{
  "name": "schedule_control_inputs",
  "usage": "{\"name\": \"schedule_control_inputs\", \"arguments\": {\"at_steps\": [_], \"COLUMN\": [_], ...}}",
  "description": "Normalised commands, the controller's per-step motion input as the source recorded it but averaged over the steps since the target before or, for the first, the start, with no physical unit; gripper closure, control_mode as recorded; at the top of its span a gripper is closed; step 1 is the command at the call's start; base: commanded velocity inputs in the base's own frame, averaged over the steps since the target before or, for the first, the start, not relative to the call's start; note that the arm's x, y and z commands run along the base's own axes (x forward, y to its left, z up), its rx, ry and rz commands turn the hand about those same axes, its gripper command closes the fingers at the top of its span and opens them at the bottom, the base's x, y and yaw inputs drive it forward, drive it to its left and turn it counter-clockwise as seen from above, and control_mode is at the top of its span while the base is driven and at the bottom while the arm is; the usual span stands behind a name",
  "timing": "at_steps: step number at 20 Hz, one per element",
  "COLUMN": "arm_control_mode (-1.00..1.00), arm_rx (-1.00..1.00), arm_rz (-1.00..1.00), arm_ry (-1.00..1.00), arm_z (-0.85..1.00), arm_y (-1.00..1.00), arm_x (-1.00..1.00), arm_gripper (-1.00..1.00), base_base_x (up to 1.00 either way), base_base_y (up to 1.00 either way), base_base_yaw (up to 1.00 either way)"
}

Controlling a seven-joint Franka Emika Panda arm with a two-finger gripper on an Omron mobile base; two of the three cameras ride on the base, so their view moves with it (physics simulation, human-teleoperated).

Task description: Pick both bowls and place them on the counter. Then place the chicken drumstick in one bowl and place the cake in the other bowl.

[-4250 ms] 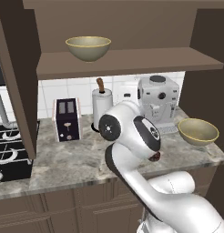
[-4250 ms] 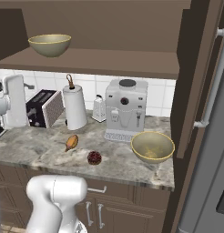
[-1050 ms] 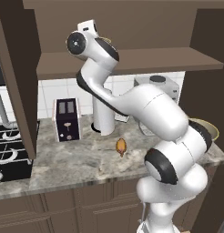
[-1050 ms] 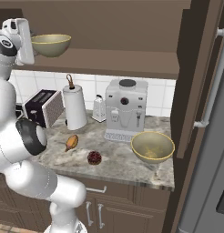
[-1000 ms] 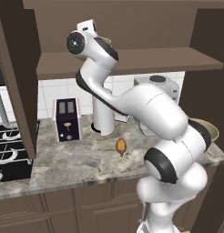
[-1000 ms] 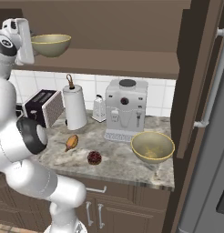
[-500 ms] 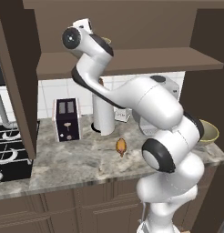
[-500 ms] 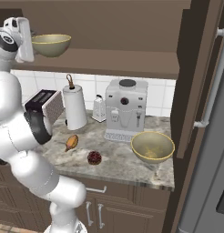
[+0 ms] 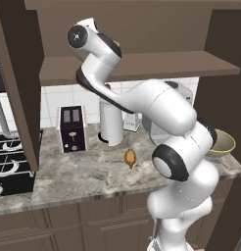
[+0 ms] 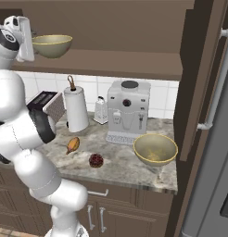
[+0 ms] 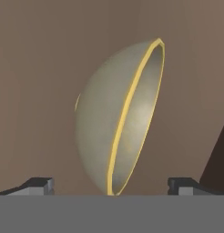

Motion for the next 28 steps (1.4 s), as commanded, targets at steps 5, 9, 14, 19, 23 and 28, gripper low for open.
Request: {"name": "schedule_control_inputs", "arguments": {"at_steps": [5, 9, 14, 19, 23, 28], "arm_control_mode": [-1.0, -1.0, -1.0, -1.0, -1.0, -1.0], "arm_rx": [0.0, 0.0, 0.0, 0.0, 0.0, 0.0], "arm_rz": [0.06, 0.05, 0.03, 0.0, 0.0, 0.0], "arm_ry": [0.0, 0.0, 0.01, 0.02, 0.04, 0.05], "arm_z": [-0.09, -0.1, -0.01, 0.0, 0.0, -0.02], "arm_y": [0.0, 0.0, 0.0, 0.0, 0.0, 0.0], "arm_x": [0.07, 0.04, 0.07, 0.15, 0.19, 0.18], "arm_gripper": [-1.0, -1.0, -1.0, -1.0, -1.0, -1.0], "base_base_x": [0.0, 0.0, 0.0, 0.0, 0.0, 0.0], "base_base_y": [0.0, 0.0, 0.0, 0.0, 0.0, 0.0], "base_base_yaw": [0.0, 0.0, 0.0, 0.0, 0.0, 0.0]}}
